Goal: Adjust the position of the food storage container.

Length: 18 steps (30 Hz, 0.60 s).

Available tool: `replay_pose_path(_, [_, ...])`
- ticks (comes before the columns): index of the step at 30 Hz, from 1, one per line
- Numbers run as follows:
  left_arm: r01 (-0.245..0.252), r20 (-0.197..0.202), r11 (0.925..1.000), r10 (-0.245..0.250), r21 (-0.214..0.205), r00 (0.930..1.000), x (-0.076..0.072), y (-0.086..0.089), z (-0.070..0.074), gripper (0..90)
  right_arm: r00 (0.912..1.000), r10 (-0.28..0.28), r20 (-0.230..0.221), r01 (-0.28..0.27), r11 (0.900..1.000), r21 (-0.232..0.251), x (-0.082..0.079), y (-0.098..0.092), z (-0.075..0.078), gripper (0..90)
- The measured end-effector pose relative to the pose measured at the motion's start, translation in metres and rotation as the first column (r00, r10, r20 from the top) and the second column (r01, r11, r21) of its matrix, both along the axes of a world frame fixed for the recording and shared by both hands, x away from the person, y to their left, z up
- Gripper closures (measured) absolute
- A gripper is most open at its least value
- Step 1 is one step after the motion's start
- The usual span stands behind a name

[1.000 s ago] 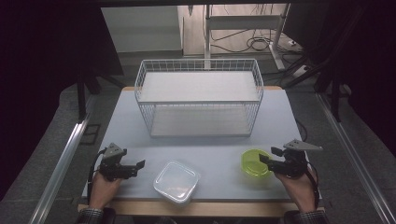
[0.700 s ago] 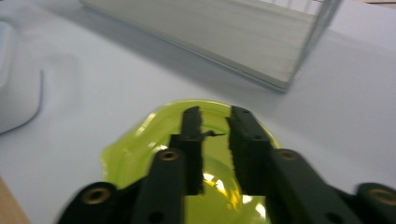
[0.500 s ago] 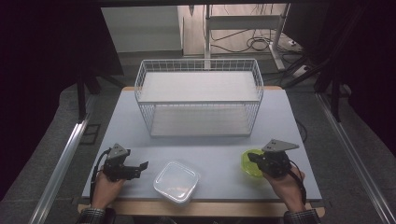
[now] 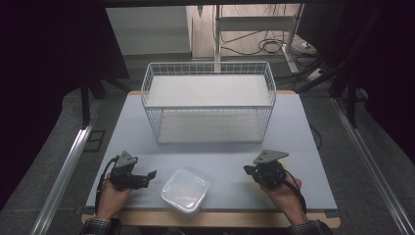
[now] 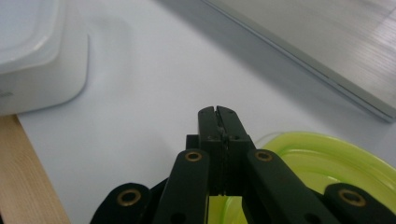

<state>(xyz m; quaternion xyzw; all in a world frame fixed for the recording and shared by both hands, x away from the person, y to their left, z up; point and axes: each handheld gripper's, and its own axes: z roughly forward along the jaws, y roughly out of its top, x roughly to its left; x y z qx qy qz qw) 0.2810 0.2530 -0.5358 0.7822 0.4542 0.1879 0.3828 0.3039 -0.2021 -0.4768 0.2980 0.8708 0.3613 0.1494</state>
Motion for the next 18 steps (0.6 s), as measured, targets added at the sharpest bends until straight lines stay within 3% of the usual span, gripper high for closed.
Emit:
replay_pose_path(5, [0.001, -0.002, 1.0000, -0.001, 0.004, 1.0000, 0.000, 0.000, 0.000, 7.1, 0.9999, -0.012, -0.006, 0.012, 0.9999, 0.005, 0.001, -0.005, 0.000, 89.5])
replay_pose_path(18, [0.004, -0.007, 0.9999, -0.004, 0.014, 1.0000, 0.000, -0.003, -0.001, 7.1, 0.9966, -0.079, -0.023, 0.079, 0.9969, 0.003, 0.000, -0.044, 0.000, 89.4])
